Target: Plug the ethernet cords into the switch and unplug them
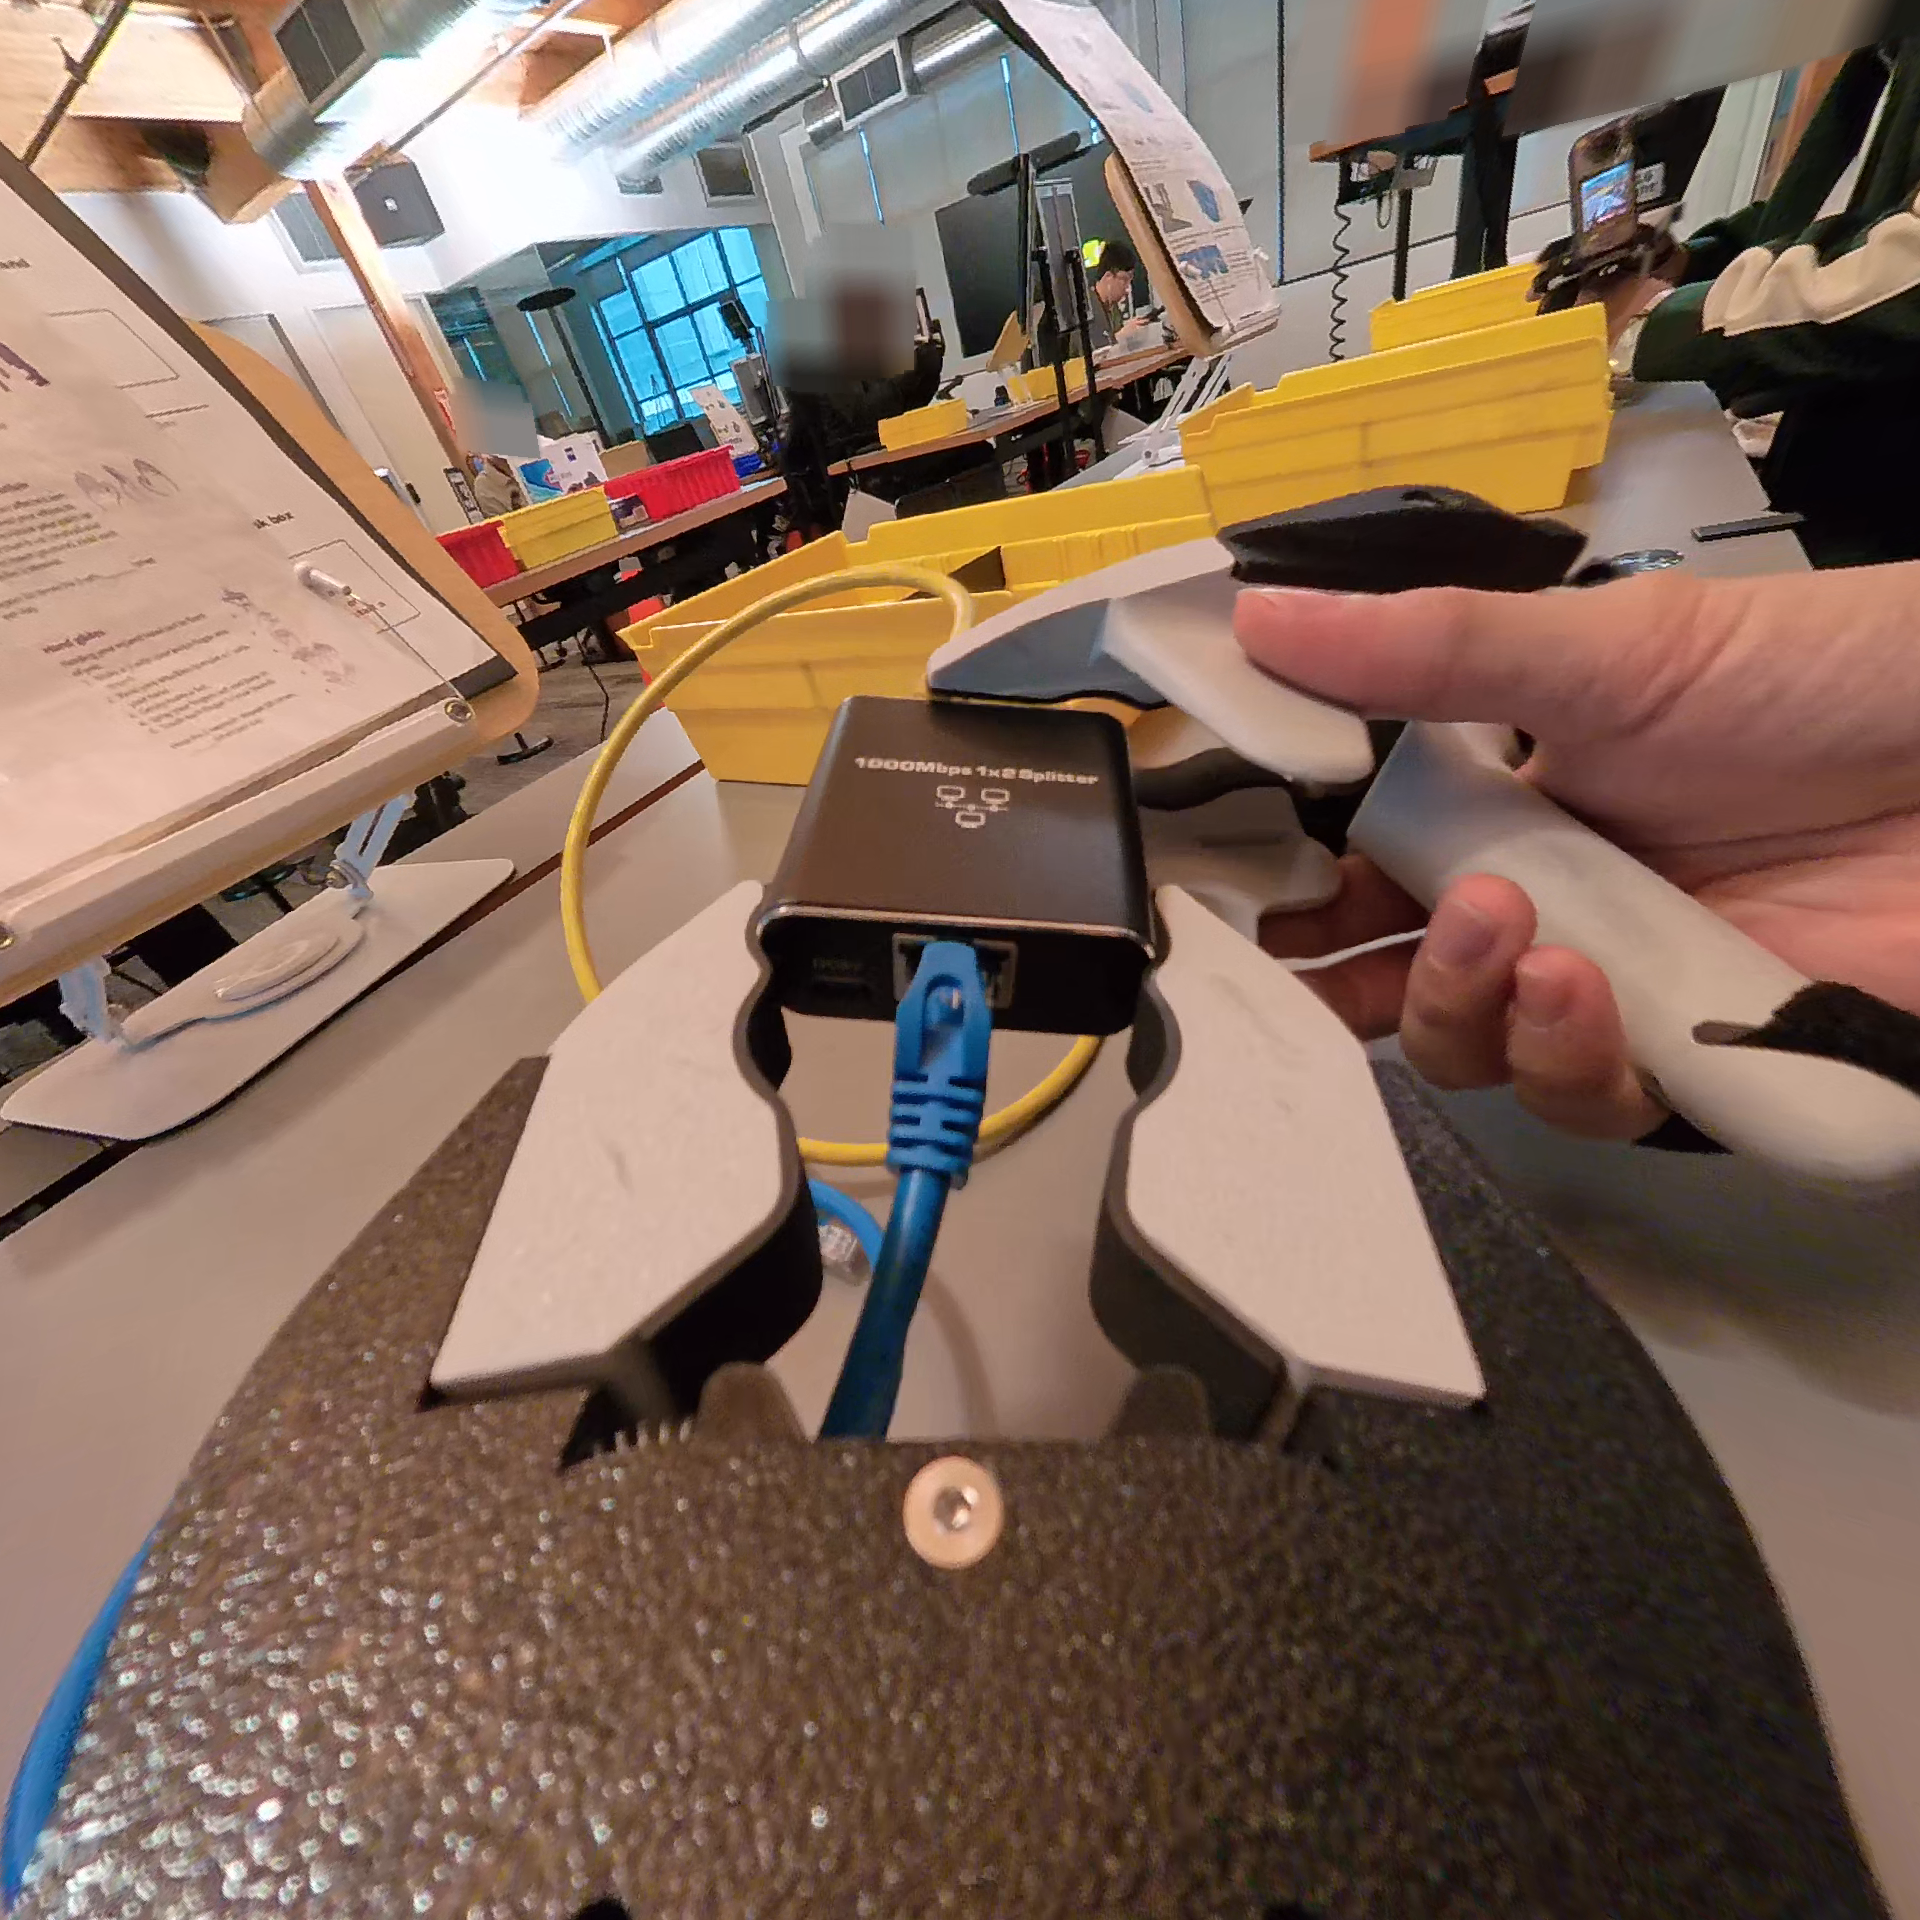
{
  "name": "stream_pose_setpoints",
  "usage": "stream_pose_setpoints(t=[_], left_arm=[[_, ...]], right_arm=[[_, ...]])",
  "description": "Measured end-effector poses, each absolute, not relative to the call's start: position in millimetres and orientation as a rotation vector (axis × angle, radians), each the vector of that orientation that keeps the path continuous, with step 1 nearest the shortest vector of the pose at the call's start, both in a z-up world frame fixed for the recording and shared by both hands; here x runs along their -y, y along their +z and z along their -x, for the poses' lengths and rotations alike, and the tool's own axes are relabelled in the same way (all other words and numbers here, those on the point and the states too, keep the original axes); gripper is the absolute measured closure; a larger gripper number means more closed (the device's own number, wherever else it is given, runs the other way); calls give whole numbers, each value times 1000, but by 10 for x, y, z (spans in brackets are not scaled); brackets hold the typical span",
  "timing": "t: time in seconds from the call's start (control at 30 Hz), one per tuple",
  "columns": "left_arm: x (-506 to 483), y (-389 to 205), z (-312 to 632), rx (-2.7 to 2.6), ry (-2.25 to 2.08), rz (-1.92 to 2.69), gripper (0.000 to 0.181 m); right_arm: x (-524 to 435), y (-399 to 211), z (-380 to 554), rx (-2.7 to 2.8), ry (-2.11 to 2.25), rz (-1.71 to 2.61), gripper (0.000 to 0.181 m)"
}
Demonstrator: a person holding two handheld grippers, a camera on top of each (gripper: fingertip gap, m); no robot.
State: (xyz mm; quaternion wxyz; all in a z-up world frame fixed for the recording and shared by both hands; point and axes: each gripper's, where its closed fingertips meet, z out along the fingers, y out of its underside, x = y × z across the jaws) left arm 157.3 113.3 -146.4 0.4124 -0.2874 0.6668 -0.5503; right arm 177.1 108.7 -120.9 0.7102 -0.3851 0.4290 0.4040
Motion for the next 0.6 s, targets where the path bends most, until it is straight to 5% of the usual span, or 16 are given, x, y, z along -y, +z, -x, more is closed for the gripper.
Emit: stream_pose_setpoints(t=[0.6], left_arm=[[-1146, -1536, -1610, -1697, -1238, 685, 118]], right_arm=[[-1083, -1272, -1806, -950, 883, 827, 168]])
